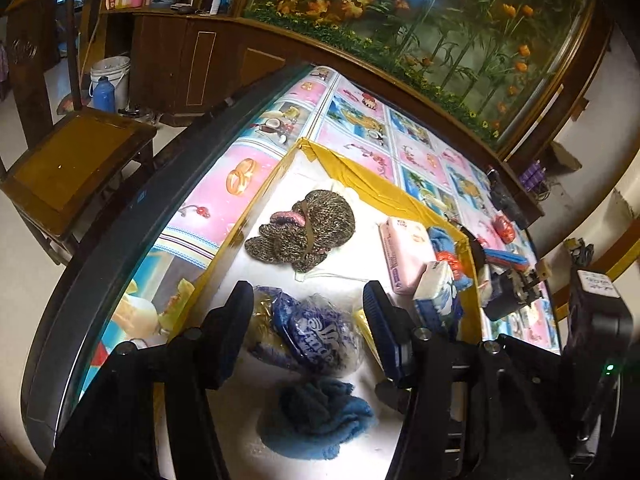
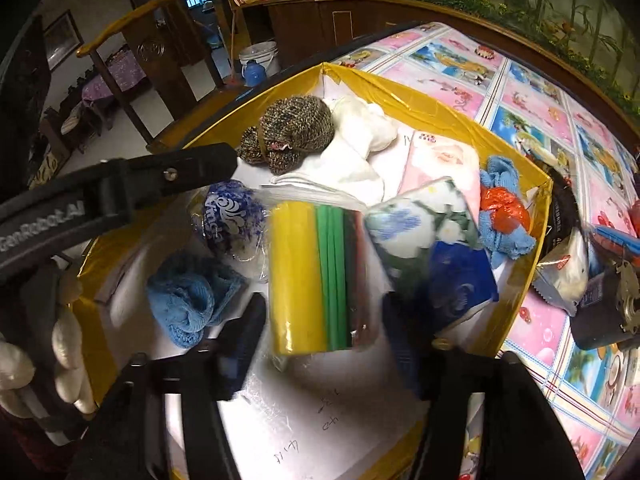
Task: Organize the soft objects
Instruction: 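Carry the bag and sponge pack into the tray and open both grippers, then move both open grippers back over the table items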
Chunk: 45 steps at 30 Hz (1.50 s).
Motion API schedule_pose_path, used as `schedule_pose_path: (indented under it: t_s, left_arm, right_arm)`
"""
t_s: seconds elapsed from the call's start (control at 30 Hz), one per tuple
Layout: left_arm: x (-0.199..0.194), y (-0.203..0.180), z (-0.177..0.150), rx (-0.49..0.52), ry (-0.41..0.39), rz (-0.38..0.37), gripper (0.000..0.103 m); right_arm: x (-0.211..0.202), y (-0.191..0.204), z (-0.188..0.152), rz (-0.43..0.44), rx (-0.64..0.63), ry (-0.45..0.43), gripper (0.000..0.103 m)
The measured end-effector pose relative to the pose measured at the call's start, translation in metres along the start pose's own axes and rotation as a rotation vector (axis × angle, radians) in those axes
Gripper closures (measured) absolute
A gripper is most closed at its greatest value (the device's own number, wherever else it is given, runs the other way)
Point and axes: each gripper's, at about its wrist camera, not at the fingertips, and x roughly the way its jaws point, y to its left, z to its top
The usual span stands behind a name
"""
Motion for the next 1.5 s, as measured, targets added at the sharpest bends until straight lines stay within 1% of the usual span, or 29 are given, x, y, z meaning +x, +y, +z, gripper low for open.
schedule_pose_path:
  t_s: [0.03,0.13,0.23,0.4,0.53,0.83,0.9,0.97,1.07,1.27,1.37,1.43,1.47,1.5]
  left_arm:
    - [-0.006,0.000,-0.001,-0.008,-0.010,-0.009,0.047]
    - [-0.023,-0.002,-0.006,-0.029,-0.044,-0.032,0.047]
    - [-0.036,-0.008,-0.013,-0.036,-0.068,-0.038,0.046]
    - [-0.051,-0.023,-0.023,-0.025,-0.087,-0.042,0.046]
    - [-0.057,-0.040,-0.031,0.000,-0.087,-0.043,0.046]
    - [-0.056,-0.091,-0.050,0.086,-0.052,-0.061,0.046]
    - [-0.056,-0.102,-0.054,0.110,-0.047,-0.065,0.046]
    - [-0.057,-0.112,-0.057,0.134,-0.041,-0.069,0.046]
    - [-0.054,-0.126,-0.062,0.166,-0.026,-0.073,0.046]
    - [-0.048,-0.149,-0.070,0.195,-0.004,-0.080,0.046]
    - [-0.049,-0.158,-0.072,0.204,-0.022,-0.090,0.046]
    - [-0.054,-0.165,-0.072,0.218,-0.058,-0.108,0.046]
    - [-0.056,-0.170,-0.073,0.230,-0.078,-0.115,0.046]
    - [-0.058,-0.173,-0.073,0.243,-0.094,-0.118,0.045]
  right_arm:
    - [-0.004,0.003,-0.002,-0.010,-0.010,-0.015,0.032]
    - [-0.018,0.010,-0.010,-0.042,-0.051,-0.054,0.031]
    - [-0.035,0.015,-0.019,-0.097,-0.086,-0.103,0.029]
    - [-0.067,0.009,-0.037,-0.146,-0.081,-0.174,0.025]
    - [-0.088,-0.005,-0.053,-0.190,-0.056,-0.221,0.021]
    - [-0.124,-0.050,-0.093,-0.223,0.062,-0.259,0.019]
    - [-0.132,-0.061,-0.100,-0.237,0.087,-0.270,0.017]
    - [-0.141,-0.072,-0.108,-0.261,0.110,-0.294,0.011]
    - [-0.151,-0.084,-0.118,-0.306,0.135,-0.324,0.006]
    - [-0.161,-0.104,-0.133,-0.385,0.176,-0.366,0.005]
    - [-0.164,-0.114,-0.140,-0.426,0.183,-0.401,0.005]
    - [-0.166,-0.121,-0.144,-0.457,0.177,-0.435,0.003]
    - [-0.166,-0.124,-0.145,-0.467,0.171,-0.449,0.001]
    - [-0.165,-0.129,-0.147,-0.470,0.168,-0.457,0.001]
